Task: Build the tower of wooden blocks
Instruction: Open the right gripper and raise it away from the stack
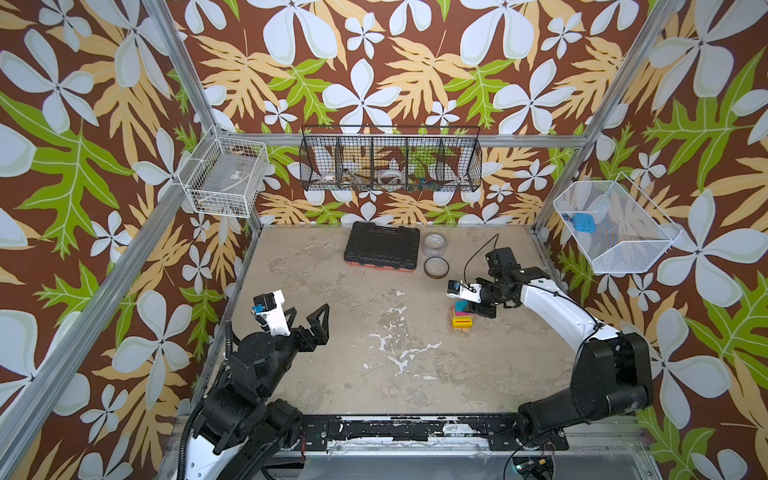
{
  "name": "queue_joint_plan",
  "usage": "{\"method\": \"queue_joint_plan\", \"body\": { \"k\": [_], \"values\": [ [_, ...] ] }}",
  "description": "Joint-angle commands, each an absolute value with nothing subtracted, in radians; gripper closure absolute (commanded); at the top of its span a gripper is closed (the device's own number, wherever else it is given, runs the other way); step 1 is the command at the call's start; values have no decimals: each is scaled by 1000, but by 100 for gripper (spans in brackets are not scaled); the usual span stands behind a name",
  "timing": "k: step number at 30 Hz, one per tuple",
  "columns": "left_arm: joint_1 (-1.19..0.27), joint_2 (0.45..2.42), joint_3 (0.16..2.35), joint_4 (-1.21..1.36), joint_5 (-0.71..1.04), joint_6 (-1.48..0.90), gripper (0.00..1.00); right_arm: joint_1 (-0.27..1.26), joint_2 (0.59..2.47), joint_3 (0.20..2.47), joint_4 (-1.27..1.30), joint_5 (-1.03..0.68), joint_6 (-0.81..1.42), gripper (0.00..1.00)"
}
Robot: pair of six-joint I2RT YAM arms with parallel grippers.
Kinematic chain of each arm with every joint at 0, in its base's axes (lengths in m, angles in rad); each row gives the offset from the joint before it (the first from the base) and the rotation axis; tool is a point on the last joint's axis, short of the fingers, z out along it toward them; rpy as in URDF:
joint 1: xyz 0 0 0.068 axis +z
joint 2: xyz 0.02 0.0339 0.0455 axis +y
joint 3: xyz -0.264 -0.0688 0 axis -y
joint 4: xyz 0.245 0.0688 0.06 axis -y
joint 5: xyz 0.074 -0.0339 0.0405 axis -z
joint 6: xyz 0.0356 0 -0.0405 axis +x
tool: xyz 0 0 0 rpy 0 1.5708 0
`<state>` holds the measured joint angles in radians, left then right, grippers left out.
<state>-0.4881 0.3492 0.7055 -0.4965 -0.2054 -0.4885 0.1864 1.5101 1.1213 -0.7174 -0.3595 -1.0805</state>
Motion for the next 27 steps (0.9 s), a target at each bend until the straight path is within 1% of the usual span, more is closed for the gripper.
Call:
{"method": "queue_joint_plan", "body": {
  "k": [1,14,16,20,24,27],
  "values": [
    [-489,346,702,-476,-212,-478,0,189,1505,1113,-711,-353,-1072,58],
    [-489,343,703,-476,-213,-477,0,195,1500,1110,-709,-338,-1072,57],
    [-489,344,703,-476,-213,-478,0,199,1488,1128,-718,-348,-1096,59],
    [-489,345,703,-476,-213,-478,0,181,1422,1183,-719,-425,-1122,65],
    [-489,348,707,-476,-214,-476,0,177,1304,1158,-664,-455,-1134,64],
    [-489,352,712,-473,-207,-469,0,176,1236,1190,-627,-532,-1092,63]
  ]
}}
